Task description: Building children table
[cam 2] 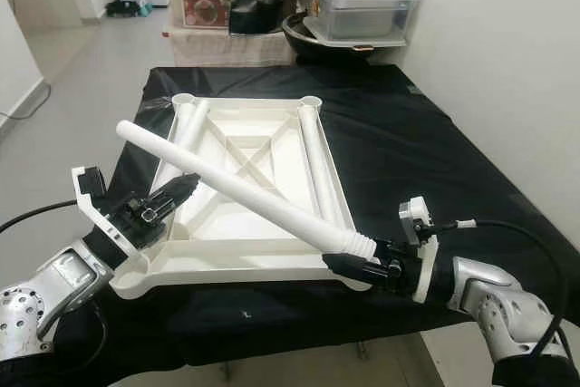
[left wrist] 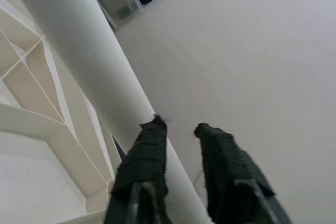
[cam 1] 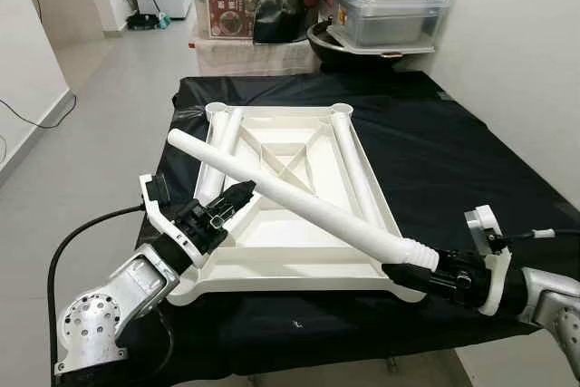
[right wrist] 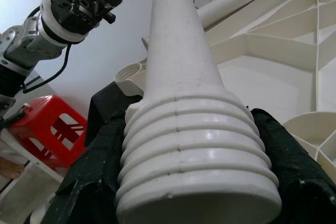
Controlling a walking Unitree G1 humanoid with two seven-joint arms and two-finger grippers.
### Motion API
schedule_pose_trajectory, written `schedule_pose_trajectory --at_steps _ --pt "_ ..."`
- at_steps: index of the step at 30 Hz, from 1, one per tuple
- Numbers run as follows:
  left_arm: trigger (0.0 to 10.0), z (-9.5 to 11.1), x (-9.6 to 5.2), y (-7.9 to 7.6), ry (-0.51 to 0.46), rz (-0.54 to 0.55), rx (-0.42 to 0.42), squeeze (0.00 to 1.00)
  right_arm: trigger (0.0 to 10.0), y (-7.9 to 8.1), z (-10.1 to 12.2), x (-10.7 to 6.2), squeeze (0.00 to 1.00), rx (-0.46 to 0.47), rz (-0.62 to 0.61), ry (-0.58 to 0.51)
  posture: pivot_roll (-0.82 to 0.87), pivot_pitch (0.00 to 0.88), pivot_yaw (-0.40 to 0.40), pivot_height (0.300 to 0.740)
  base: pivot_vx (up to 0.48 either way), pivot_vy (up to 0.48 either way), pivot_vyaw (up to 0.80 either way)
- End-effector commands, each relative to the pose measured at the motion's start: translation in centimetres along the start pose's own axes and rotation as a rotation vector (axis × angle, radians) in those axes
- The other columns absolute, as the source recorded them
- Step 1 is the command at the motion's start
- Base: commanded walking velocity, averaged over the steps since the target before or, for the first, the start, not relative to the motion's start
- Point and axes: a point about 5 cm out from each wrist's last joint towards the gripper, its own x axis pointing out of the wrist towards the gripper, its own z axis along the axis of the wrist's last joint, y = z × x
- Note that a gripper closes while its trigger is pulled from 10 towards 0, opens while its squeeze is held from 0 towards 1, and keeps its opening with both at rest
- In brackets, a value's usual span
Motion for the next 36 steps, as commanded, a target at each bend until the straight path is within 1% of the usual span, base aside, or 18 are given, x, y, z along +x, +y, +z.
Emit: schedule_pose_trajectory --at_steps 1,3,4,5,8,11,13,18,26,32,33,34,35,36 --pt "10.0 -0.2 0.0 -0.4 0.012 -0.013 0.039 1.0 0.0 0.0 0.9 -0.2 0.0 -0.026 0.009 -0.035 0.06 0.0 -0.045 0.74 0.0 0.0 0.0" --pt "10.0 -0.2 0.0 -0.4 0.012 -0.013 0.039 1.0 0.0 0.0 0.9 -0.2 0.0 -0.026 0.009 -0.035 0.06 0.0 -0.045 0.74 0.0 0.0 0.0" --pt "10.0 -0.1 -0.1 -0.5 -0.006 -0.041 0.009 1.0 0.0 0.2 1.2 -0.3 0.0 -0.034 0.025 -0.035 0.06 0.0 -0.045 0.74 0.0 0.0 0.0" --pt "10.0 -0.1 -0.1 -0.6 -0.012 -0.053 -0.001 1.0 0.0 0.3 1.3 -0.4 0.0 -0.037 0.033 -0.034 0.06 0.0 -0.045 0.74 0.0 0.0 0.0" --pt "10.0 -0.1 -0.2 -0.7 -0.013 -0.068 -0.007 1.0 0.0 0.4 1.2 -0.4 0.0 -0.039 0.043 -0.031 0.06 0.0 -0.045 0.74 0.0 0.0 0.0" --pt "10.0 -0.2 -0.3 -1.4 0.0 -0.123 -0.004 1.0 0.0 1.0 1.0 -0.1 0.0 -0.042 0.073 -0.02 0.06 0.0 -0.043 0.74 0.0 0.0 0.0" --pt "10.0 -0.2 -0.2 -1.5 -0.005 -0.139 -0.008 1.0 0.0 1.3 1.0 0.0 0.0 -0.042 0.088 -0.022 0.06 0.0 -0.042 0.74 0.0 0.0 0.0" --pt "10.0 -0.2 -0.3 -1.3 -0.008 -0.142 -0.017 1.0 0.0 1.4 1.1 0.1 0.0 -0.042 0.097 -0.034 0.05 0.0 -0.04 0.74 0.0 0.0 0.0" --pt "10.0 -0.1 -0.4 -0.9 -0.014 -0.144 -0.084 1.0 0.0 1.6 1.6 0.2 0.0 -0.053 0.089 -0.072 0.05 0.0 -0.038 0.74 0.0 0.0 0.0" --pt "10.0 -0.1 -0.5 -0.8 -0.013 -0.147 -0.086 1.0 0.0 1.3 2.3 0.4 0.0 -0.061 0.065 -0.114 0.05 0.0 -0.038 0.74 0.0 0.0 0.0" --pt "10.0 -0.1 -0.5 -0.7 -0.017 -0.138 -0.086 0.62 0.0 1.5 2.3 0.4 0.0 -0.059 0.076 -0.115 0.05 0.0 -0.039 0.74 0.0 0.0 0.0" --pt "10.0 0.0 -0.5 -0.5 -0.021 -0.126 -0.083 0.18 0.0 1.7 2.2 0.4 0.0 -0.057 0.088 -0.11 0.05 0.0 -0.039 0.74 0.0 0.0 0.0" --pt "10.0 0.0 -0.5 -0.5 -0.021 -0.126 -0.083 0.18 0.0 1.7 2.2 0.4 0.0 -0.057 0.088 -0.11 0.05 0.0 -0.039 0.74 0.0 0.0 0.0" --pt "10.0 0.1 -0.6 -0.3 -0.029 -0.11 -0.079 0.0 0.0 2.0 2.0 0.5 0.0 -0.057 0.105 -0.099 0.05 0.0 -0.04 0.74 0.0 0.0 0.0"
